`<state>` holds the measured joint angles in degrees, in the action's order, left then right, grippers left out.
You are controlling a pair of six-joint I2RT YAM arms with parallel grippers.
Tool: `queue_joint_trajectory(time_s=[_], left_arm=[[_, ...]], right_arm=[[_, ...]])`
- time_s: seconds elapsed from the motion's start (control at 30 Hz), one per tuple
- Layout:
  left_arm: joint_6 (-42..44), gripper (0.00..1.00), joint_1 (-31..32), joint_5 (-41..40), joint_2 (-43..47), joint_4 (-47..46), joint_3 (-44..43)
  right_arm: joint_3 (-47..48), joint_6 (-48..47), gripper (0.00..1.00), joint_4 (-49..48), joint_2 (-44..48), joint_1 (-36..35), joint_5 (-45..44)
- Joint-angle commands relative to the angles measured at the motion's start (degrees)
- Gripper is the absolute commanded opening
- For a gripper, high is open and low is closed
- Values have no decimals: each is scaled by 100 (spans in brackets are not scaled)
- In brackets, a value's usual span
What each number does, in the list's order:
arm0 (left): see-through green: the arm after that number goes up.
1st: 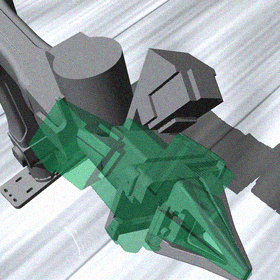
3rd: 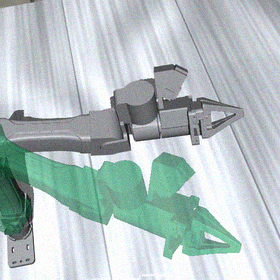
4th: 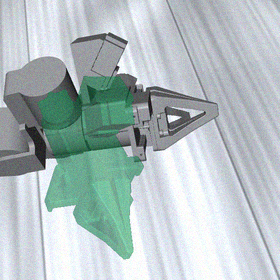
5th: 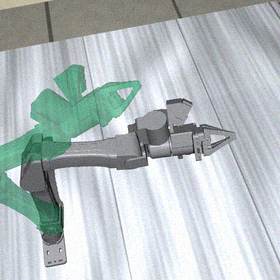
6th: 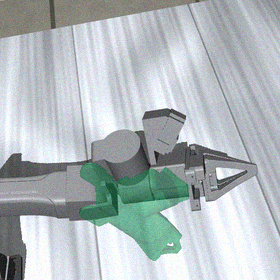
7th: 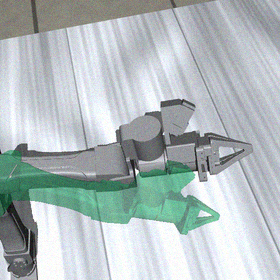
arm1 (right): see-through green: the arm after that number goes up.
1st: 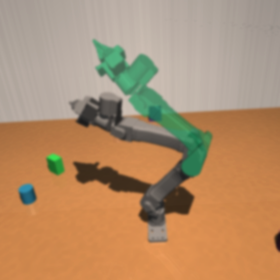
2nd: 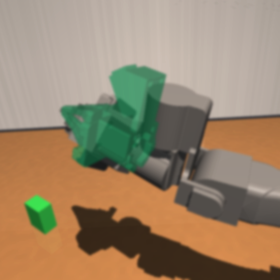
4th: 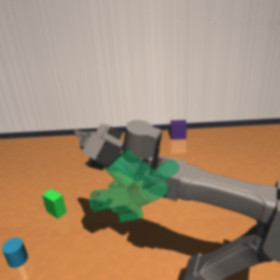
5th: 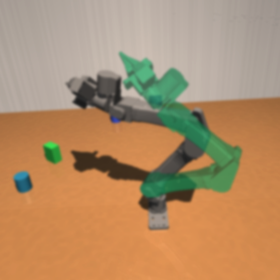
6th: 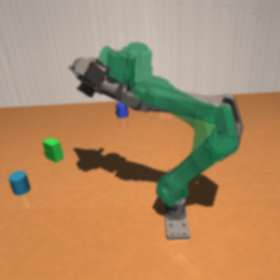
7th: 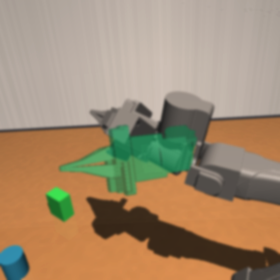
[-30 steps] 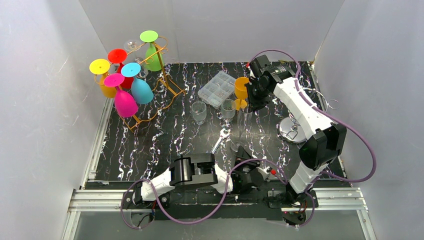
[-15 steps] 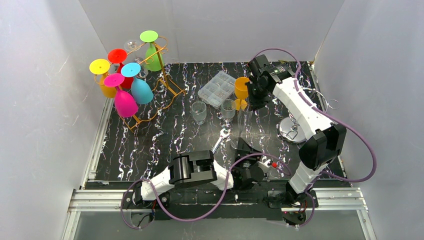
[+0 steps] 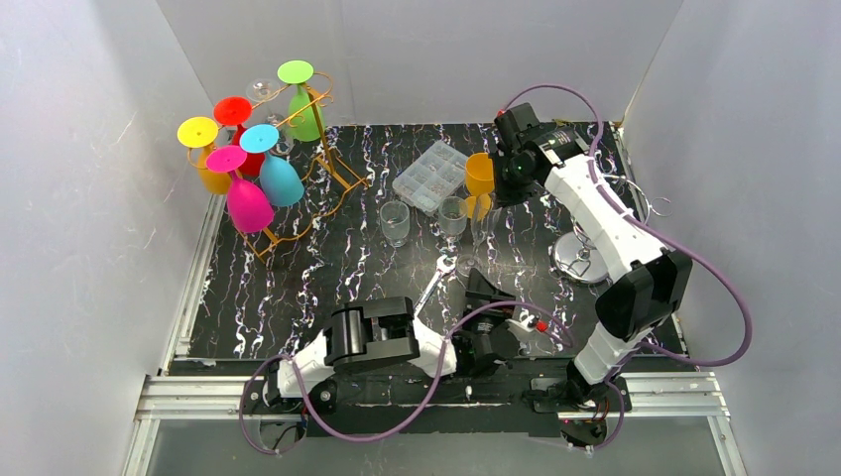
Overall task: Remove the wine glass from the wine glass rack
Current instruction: Place the wine glass at the center of the board.
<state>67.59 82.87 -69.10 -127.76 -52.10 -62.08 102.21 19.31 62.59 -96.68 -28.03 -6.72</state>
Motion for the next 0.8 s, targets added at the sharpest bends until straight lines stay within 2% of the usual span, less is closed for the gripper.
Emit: queue_joint_trajectory(time_s=[0.0,0.37,0.7,0.77], left_arm=[[-582,98,100,208,588,271,296],[-2676,98,150,887,2045,2556,748],[-4989,98,107,1966,3535,5421,790],[-5327,98,91,2188,3873,5735,846]], right_arm=[[126,55,1,-314,352,-27,-250],[-396,31,1,-922,715,-36,-776],[-854,-77,1,-1518,944,-71,-1243],[-932,-106,1,-1614,987,-80,-1392]])
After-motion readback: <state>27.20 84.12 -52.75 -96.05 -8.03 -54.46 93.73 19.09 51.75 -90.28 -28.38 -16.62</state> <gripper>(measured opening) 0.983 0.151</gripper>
